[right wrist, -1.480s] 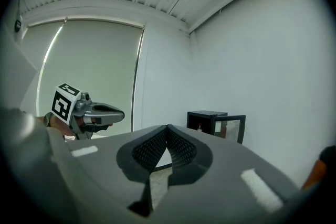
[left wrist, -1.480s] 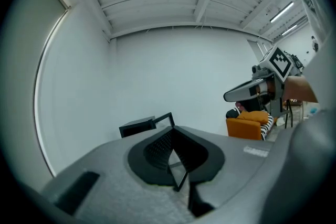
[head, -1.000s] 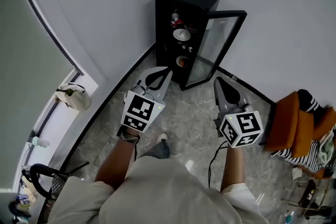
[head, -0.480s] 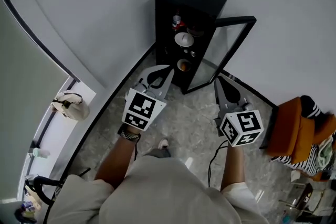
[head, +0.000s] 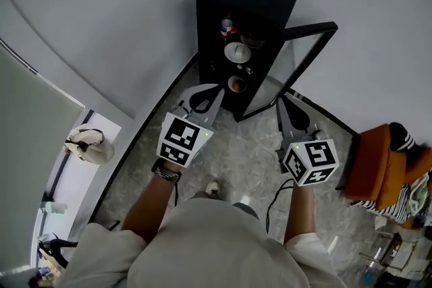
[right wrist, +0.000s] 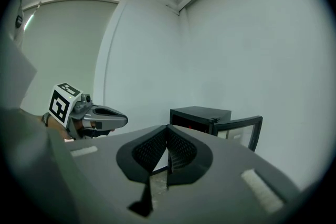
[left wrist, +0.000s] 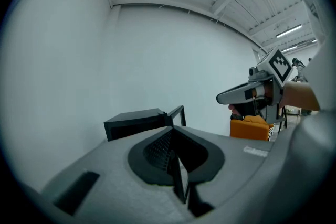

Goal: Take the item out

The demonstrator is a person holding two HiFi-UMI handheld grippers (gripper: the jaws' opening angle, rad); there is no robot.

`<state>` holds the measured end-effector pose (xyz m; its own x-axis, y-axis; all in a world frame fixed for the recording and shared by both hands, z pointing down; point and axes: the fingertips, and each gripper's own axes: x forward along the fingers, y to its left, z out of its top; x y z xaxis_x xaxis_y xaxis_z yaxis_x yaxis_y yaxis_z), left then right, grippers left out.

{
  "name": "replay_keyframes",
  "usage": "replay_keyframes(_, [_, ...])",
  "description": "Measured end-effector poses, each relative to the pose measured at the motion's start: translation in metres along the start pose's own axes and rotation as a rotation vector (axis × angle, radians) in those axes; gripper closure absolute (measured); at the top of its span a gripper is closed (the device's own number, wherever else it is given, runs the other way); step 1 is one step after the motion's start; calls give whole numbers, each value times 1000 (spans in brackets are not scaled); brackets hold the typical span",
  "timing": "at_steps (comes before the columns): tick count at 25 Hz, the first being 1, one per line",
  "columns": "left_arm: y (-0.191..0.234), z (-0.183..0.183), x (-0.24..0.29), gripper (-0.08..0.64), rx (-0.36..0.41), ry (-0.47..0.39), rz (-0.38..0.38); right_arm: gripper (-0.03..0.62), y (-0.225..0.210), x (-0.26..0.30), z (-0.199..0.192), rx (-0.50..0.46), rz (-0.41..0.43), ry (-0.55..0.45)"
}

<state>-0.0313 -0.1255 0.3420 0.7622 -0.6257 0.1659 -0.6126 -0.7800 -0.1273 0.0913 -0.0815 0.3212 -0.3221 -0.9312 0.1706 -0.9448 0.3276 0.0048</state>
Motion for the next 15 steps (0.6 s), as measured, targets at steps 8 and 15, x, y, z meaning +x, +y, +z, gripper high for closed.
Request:
replay_keyframes(8, [24, -15, 26, 554, -55, 15, 1, 584, -14, 33, -7, 7, 8, 22])
replay_keyframes(15, [45, -30, 60, 554, -61, 40, 37, 584, -36, 72, -17, 7, 48, 42])
